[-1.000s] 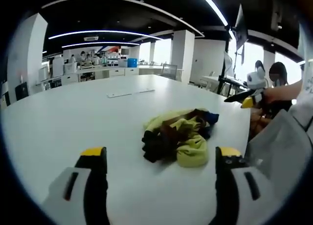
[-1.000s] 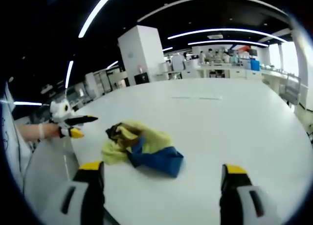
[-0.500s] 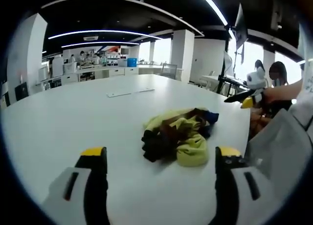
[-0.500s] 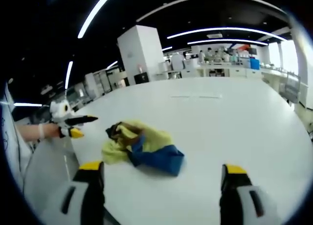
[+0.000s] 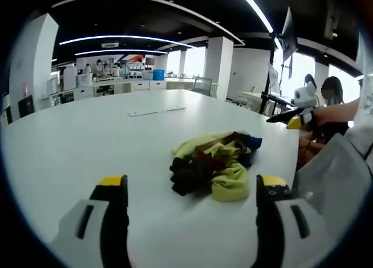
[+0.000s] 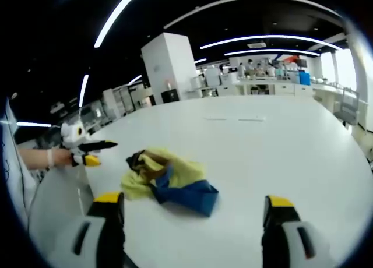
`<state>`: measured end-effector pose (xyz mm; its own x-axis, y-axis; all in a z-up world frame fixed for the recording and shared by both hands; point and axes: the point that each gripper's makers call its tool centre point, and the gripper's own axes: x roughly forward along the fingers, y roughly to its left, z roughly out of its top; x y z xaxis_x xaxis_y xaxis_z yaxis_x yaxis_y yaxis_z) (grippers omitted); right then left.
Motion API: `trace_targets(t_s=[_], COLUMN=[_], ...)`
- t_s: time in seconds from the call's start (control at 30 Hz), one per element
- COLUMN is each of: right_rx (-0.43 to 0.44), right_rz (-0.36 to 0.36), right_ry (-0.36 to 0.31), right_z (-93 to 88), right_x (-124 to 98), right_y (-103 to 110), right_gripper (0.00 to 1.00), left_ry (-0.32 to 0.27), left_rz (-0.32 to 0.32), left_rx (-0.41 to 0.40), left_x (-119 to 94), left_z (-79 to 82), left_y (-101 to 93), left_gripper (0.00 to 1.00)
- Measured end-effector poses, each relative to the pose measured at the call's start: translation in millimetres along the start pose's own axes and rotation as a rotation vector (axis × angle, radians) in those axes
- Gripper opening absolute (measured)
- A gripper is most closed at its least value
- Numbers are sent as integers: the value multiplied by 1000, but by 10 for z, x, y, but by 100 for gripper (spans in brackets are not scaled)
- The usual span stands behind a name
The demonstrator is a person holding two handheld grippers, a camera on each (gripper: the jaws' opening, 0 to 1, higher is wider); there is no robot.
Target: Fold the garment on the visible template until the final outline fits inside the template.
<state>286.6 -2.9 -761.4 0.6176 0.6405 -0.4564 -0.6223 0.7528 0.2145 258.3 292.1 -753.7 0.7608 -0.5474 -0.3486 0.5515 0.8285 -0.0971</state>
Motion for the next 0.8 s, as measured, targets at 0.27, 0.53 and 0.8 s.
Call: trace_targets(t_s=[0.27, 0.53, 0.8], right_rx=[-97, -186, -262], right_rz=[33, 90, 140], right_ry=[18, 51, 112], right_z=[175, 227, 130], right_x=[57, 240, 367], right_y=[-10, 181, 397], right_gripper=[86, 79, 71], left_ry=[15, 86, 137], left_rz=[-33, -78, -91], left_rx=[124, 225, 228], left_x=[126, 339, 416], left_z=[267, 129, -20], left_y=[-16, 128, 63], left_gripper=[86, 59, 47])
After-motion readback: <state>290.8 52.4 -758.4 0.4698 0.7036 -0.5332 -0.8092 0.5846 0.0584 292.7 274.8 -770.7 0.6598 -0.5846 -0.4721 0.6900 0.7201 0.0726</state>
